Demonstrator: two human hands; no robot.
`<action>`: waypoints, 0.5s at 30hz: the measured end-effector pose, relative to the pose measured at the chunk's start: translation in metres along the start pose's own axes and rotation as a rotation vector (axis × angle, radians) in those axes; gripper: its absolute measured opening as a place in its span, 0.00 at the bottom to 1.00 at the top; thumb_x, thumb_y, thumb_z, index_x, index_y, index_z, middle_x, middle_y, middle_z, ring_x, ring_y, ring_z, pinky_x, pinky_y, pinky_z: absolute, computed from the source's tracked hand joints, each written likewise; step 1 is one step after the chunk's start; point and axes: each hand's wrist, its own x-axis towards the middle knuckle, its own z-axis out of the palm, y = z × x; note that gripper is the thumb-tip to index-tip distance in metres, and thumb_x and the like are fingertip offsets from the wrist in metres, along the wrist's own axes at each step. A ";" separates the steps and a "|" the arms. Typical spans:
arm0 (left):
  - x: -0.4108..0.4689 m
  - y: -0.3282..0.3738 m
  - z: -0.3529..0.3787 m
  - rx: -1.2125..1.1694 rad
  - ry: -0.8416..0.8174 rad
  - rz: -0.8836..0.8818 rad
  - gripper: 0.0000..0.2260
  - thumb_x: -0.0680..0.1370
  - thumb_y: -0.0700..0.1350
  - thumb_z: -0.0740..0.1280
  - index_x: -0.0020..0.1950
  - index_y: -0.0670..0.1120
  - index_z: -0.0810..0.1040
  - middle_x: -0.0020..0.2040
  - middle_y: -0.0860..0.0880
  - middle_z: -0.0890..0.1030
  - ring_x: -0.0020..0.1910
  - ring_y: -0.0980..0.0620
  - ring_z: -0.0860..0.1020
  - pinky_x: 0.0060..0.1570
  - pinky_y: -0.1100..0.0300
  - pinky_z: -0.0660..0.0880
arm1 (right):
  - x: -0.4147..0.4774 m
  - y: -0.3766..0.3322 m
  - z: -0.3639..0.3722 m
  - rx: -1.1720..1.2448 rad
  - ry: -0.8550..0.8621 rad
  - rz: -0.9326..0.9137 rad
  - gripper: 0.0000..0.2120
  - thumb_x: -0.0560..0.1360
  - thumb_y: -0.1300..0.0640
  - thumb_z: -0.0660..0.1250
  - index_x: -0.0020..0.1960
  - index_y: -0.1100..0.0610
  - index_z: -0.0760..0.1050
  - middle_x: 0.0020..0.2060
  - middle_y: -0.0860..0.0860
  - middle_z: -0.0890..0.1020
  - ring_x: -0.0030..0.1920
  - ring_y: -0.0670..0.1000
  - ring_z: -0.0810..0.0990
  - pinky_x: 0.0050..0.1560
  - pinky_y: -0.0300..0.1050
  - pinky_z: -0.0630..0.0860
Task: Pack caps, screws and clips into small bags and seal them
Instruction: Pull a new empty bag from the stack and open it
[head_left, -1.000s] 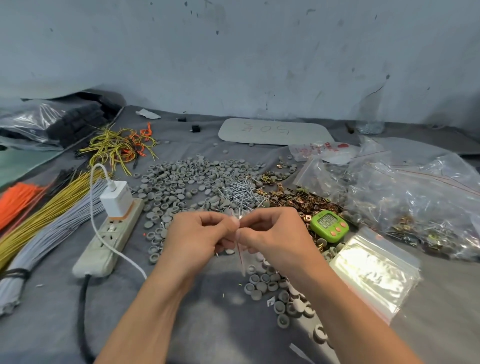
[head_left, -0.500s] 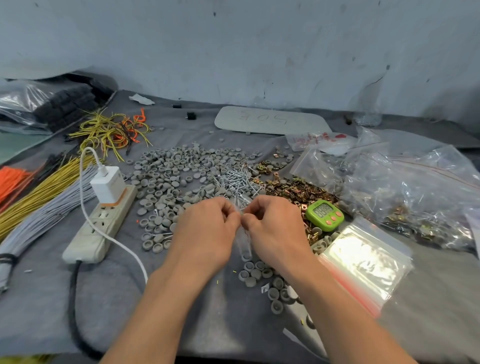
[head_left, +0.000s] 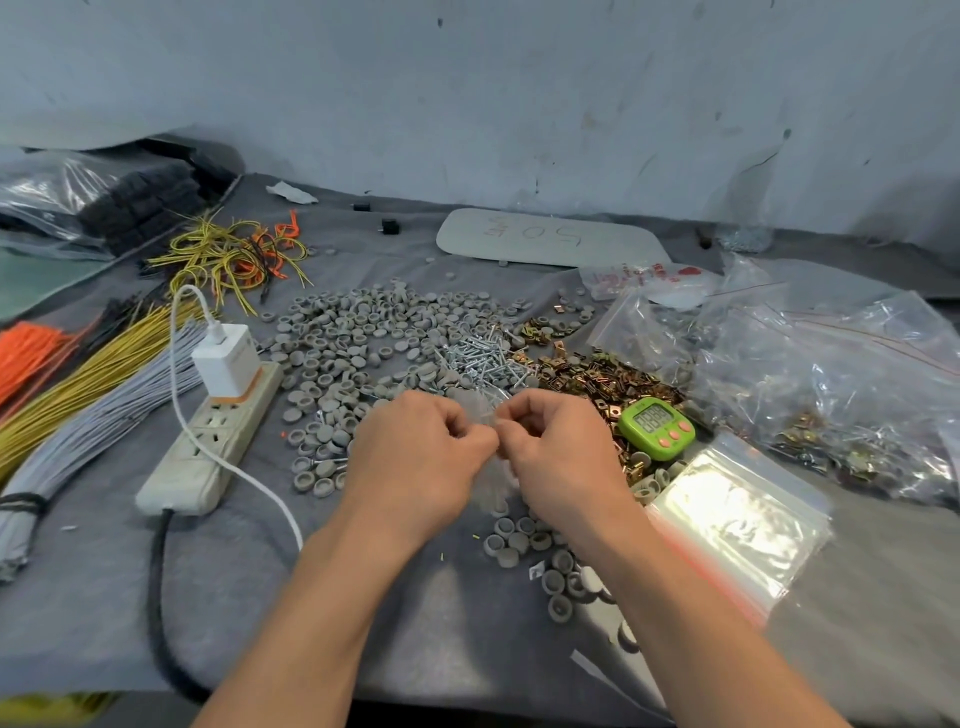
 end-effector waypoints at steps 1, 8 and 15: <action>0.000 0.001 -0.001 0.057 0.017 -0.003 0.15 0.69 0.50 0.71 0.26 0.45 0.75 0.22 0.50 0.74 0.26 0.53 0.74 0.29 0.58 0.68 | 0.000 0.000 -0.001 -0.039 0.064 -0.009 0.10 0.78 0.57 0.71 0.38 0.51 0.79 0.30 0.45 0.81 0.29 0.41 0.75 0.32 0.35 0.68; -0.008 0.013 0.001 0.321 0.323 -0.043 0.14 0.73 0.58 0.65 0.32 0.51 0.73 0.24 0.54 0.67 0.29 0.45 0.69 0.32 0.56 0.57 | -0.007 -0.004 -0.003 -0.177 0.228 -0.158 0.08 0.81 0.57 0.68 0.44 0.47 0.76 0.34 0.42 0.79 0.35 0.40 0.77 0.33 0.32 0.69; -0.011 0.019 0.011 0.315 0.228 -0.006 0.09 0.75 0.63 0.66 0.52 0.62 0.75 0.36 0.54 0.82 0.40 0.46 0.82 0.37 0.55 0.64 | -0.010 -0.008 -0.006 -0.001 0.237 -0.190 0.12 0.79 0.60 0.69 0.40 0.48 0.75 0.33 0.46 0.82 0.36 0.43 0.80 0.35 0.32 0.72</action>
